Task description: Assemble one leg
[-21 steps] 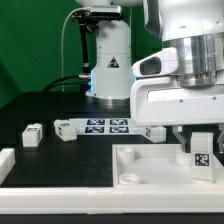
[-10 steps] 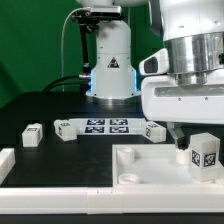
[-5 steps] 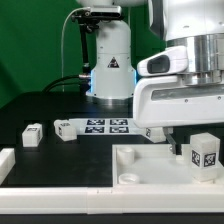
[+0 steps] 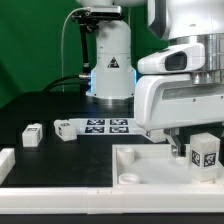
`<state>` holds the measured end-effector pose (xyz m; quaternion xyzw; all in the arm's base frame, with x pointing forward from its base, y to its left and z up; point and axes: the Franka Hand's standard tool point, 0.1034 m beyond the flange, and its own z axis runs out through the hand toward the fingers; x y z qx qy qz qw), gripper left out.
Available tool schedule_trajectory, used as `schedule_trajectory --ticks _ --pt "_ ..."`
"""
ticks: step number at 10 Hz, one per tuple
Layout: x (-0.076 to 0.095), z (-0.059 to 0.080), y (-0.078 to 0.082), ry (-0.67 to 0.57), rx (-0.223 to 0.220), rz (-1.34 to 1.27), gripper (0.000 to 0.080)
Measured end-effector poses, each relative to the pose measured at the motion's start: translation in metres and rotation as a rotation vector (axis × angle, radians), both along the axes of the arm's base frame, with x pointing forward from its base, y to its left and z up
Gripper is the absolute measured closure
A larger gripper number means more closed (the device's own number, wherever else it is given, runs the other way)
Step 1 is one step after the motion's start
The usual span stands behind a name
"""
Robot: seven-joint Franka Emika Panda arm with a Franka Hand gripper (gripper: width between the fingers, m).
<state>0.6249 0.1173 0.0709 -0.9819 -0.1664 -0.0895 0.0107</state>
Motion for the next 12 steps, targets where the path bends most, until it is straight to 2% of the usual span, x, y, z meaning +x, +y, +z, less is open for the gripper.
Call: schedule_trajectory --ticks 1,2,3,5,11,12 --pt "0.0 -0.0001 -0.0001 0.0 0.0 0.0 0.0288" --pt "-0.0001 -0.0004 0.0 0.002 0.004 -0.019 0.0427" --pt "-0.0002 -0.0005 0.0 0.003 0.009 -0.048 0.0508" --pt "-0.0004 -0.0006 0.0008 0.005 0.023 -0.111 0.0508" --pt "-0.0042 -0.0025 0.0036 0.021 0.164 -1.016 0.0508" --pt "-0.0052 -0.0026 0.0045 0.036 0.199 -1.199 0.0508"
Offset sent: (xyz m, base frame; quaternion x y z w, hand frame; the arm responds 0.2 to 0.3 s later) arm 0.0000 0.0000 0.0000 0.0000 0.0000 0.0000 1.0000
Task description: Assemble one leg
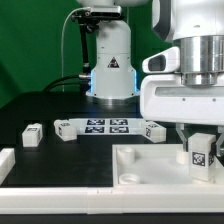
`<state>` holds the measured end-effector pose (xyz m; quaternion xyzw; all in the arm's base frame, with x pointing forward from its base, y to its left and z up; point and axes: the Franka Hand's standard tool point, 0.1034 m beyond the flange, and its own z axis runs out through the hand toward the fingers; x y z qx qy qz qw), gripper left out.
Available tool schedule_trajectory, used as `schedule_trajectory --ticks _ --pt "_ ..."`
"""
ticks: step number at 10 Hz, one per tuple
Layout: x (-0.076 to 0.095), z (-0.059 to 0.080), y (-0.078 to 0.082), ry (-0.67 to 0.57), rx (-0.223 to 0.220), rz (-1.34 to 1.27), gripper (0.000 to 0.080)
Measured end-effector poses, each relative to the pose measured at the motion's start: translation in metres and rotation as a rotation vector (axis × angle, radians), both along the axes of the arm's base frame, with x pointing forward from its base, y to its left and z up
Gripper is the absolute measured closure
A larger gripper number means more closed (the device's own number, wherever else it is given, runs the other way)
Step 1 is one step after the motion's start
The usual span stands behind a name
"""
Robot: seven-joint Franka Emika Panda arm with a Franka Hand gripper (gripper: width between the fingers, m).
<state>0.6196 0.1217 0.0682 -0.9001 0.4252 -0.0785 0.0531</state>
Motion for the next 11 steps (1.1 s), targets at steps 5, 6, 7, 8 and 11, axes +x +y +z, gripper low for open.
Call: schedule_trajectory --ticks 5,6,7,8,11 --pt "-0.0014 -0.0003 0.0032 0.011 0.093 -0.376 0.0507" --pt "-0.0013 -0.0003 0.0034 0.009 0.084 -0.327 0.0317" --pt "-0.0008 0.0001 0.005 0.003 0.079 -0.288 0.0317" --pt "-0.0006 0.0002 0.0056 -0.004 0.056 -0.17 0.0186" --pt "-0.0003 0.0005 0.0068 -0.023 -0.032 0.276 0.0152"
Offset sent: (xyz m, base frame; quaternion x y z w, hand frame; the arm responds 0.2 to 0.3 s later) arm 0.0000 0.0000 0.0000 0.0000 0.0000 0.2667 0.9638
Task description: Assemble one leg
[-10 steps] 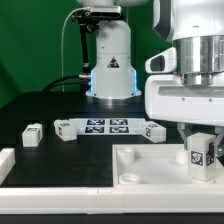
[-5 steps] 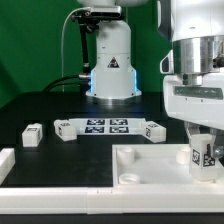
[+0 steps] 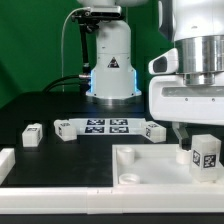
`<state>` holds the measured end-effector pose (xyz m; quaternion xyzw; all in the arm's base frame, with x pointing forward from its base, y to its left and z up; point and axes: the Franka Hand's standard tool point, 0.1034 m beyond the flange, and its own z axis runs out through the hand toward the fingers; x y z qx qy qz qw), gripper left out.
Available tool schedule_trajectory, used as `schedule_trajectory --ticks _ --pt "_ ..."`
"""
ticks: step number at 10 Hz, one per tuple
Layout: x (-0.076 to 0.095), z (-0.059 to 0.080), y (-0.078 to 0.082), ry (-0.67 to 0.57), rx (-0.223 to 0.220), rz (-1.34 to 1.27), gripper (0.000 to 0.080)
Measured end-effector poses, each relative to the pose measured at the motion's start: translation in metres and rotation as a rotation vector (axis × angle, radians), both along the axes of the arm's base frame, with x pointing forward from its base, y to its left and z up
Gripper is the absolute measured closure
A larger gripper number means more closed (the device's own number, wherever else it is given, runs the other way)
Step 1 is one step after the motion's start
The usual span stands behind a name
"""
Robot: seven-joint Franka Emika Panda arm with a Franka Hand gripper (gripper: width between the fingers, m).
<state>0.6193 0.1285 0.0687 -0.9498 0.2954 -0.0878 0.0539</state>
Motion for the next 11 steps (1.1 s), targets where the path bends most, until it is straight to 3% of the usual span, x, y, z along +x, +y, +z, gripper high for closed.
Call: schedule_trajectory --ticks 5,6,8,10,11 --pt "0.0025 0.0012 -0.0049 -0.027 -0.126 0.545 0.0151" --pt "0.0027 0.0013 -0.0053 -0.029 -0.171 0.691 0.0151" --pt "0.0026 0.0011 -0.0057 -0.028 -0.171 0.69 0.0151" --pt "0.0026 0.0011 -0.0057 -0.028 -0.171 0.689 0.0407" --pt "0.0026 0.0011 -0.0057 -0.028 -0.171 0.69 0.0407"
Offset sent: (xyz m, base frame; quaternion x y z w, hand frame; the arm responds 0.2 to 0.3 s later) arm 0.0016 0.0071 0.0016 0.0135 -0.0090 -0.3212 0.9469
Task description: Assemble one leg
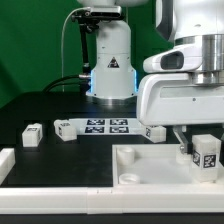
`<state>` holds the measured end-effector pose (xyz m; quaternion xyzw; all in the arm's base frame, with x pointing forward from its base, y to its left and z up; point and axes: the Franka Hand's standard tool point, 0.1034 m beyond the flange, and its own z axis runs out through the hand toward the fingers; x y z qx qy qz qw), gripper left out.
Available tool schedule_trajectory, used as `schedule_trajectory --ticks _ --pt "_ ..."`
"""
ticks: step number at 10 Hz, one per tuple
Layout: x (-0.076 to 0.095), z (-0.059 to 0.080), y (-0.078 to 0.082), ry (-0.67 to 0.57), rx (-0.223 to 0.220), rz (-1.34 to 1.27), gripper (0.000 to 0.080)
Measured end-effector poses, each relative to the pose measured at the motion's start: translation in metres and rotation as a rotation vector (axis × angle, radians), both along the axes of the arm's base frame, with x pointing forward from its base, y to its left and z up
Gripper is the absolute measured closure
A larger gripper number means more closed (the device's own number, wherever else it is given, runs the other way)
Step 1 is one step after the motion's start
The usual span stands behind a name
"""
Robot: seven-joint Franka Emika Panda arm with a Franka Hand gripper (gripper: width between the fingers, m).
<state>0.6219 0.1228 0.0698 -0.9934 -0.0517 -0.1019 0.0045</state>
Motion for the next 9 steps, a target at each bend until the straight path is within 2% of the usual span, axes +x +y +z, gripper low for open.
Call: schedule_trajectory --ticks 1,3,4,9 --pt "0.0 0.0 0.0 0.0 0.003 -0.014 0.0511" --pt "-0.0001 -0.0001 -0.0003 0.002 0.019 -0.084 0.0511" --pt "-0.0002 -0.0003 -0.001 0.001 0.043 -0.196 0.0511" --pt "-0.0039 -0.0011 0.0024 0.0 0.166 -0.92 0.0509"
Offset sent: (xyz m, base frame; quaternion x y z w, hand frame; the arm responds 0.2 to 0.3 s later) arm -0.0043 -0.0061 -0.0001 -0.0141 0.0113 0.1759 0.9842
